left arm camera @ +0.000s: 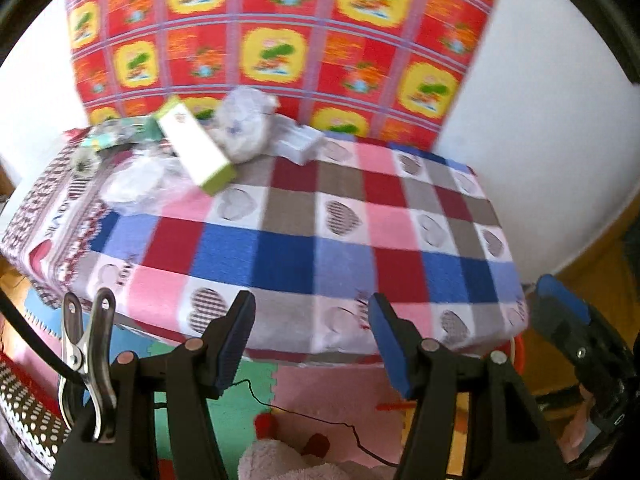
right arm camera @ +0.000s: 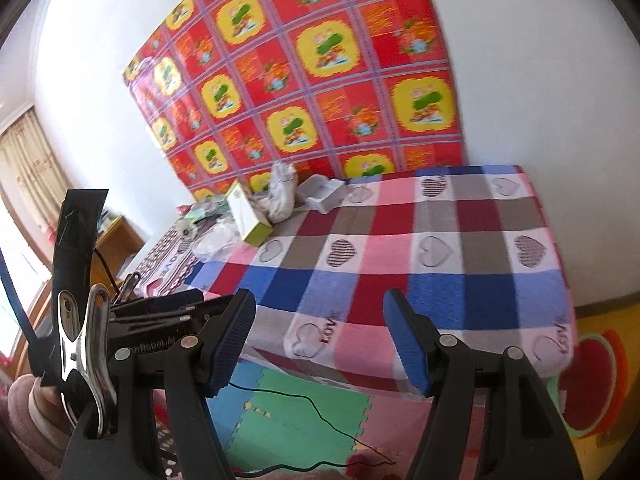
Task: Collect trash
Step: 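Bring both tools down to the remaining trash on the bed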
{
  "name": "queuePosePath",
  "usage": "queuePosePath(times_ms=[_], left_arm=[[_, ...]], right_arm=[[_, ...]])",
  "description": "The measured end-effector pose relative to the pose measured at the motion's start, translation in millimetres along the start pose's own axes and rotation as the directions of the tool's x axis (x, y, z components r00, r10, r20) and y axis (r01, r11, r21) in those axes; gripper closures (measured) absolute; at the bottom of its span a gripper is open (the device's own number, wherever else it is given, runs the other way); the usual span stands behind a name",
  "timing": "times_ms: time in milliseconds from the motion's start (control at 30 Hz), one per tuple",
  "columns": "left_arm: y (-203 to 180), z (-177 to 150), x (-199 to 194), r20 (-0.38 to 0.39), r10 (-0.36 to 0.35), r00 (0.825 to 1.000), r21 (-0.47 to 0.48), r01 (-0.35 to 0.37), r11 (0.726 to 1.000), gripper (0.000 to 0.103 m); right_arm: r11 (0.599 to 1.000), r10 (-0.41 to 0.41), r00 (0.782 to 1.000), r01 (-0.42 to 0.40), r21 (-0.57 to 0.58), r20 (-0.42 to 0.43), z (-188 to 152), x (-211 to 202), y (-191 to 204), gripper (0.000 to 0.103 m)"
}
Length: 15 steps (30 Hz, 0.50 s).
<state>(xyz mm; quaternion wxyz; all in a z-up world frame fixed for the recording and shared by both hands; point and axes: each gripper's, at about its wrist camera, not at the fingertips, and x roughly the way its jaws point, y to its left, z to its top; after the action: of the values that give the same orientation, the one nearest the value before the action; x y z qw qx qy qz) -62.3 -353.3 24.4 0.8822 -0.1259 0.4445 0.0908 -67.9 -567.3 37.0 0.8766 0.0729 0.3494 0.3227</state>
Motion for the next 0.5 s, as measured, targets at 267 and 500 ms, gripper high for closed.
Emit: queuePosePath(times_ms=[267, 500], left_arm=[[70.0, 28.5, 13.2, 0.017, 0.051, 0.999, -0.058, -0.050, 0.997, 0.041], [133.1, 65.3, 35.6, 0.002, 0.055, 0.998, -0.027, -0.055, 0.998, 0.041]], right_arm=[[0.998, 0.026, 0.999, -0.027, -0.053, -0.031, 20.2, 48.8, 35.3, 0.035], [0.999, 0.007, 1.000, -0.008, -0.040, -0.031, 43.9, 100.1, 70.1, 0.035]])
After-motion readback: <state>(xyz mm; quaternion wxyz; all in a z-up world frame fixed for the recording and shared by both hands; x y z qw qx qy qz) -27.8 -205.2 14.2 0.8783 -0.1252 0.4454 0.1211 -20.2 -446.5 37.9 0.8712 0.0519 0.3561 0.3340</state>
